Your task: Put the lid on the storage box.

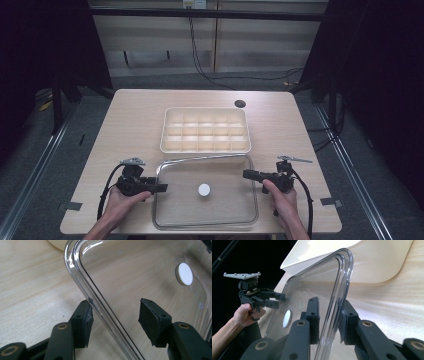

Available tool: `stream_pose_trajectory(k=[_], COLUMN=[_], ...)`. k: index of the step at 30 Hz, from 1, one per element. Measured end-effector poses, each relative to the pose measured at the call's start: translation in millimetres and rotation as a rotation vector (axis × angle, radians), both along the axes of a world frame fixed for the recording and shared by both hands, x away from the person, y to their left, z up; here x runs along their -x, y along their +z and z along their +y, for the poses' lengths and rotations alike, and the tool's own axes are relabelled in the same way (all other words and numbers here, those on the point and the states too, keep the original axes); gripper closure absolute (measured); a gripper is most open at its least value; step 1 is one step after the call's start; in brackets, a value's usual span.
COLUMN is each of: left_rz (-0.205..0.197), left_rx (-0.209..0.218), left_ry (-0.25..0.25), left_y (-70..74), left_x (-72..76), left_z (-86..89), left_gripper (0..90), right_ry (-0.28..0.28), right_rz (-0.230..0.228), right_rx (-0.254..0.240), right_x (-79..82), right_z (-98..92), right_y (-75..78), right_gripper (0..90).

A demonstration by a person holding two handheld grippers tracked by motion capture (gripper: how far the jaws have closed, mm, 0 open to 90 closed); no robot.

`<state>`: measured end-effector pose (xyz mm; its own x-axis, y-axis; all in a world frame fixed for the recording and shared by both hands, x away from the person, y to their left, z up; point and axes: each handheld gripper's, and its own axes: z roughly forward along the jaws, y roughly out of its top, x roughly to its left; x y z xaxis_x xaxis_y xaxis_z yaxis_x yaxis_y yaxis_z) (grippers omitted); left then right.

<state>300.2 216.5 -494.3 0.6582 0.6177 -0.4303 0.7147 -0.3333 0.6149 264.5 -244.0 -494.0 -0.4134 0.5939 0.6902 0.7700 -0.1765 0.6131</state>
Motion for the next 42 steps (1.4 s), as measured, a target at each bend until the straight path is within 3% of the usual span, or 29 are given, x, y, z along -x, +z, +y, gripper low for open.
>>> stream_pose_trajectory(k=[5, 10, 14, 18, 19, 23, 39, 42], left_rz=[-0.036, -0.04, -0.092, -0.101, -0.111, -0.129, -0.179, -0.196], left_rx=[0.01, 0.015, 0.031, 0.049, 0.044, 0.053, 0.096, 0.087], left_ry=[0.01, 0.01, 0.022, 0.031, 0.025, 0.029, 0.058, 0.048], left_y=[4.4, 6.2, 14.9, 18.1, 20.1, 24.9, 43.4, 47.6], left_x=[2.5, 3.1, 3.8, 3.5, 4.2, 6.2, 7.1, 8.7], left_z=[1.5, 2.8, 6.3, 8.5, 9.5, 10.4, 14.6, 14.5], left_gripper=[48.7, 50.4, 55.3, 58.2, 58.5, 61.0, 69.5, 70.2], right_ry=[-0.007, -0.018, -0.029, -0.041, -0.044, -0.058, -0.075, -0.079], right_rz=[-0.006, -0.005, -0.018, -0.031, -0.049, -0.049, -0.087, -0.089], right_rx=[0.025, 0.038, 0.085, 0.089, 0.104, 0.129, 0.156, 0.158], right_x=[0.9, 0.9, 0.6, 1.7, 2.3, 2.9, 5.3, 6.6], right_z=[0.6, 2.3, 5.4, 6.9, 8.1, 10.1, 12.5, 12.4], right_y=[2.9, 3.7, 8.3, 12.0, 14.5, 18.5, 31.5, 34.3], right_gripper=[72.3, 71.2, 69.1, 69.0, 68.5, 67.0, 66.1, 66.1])
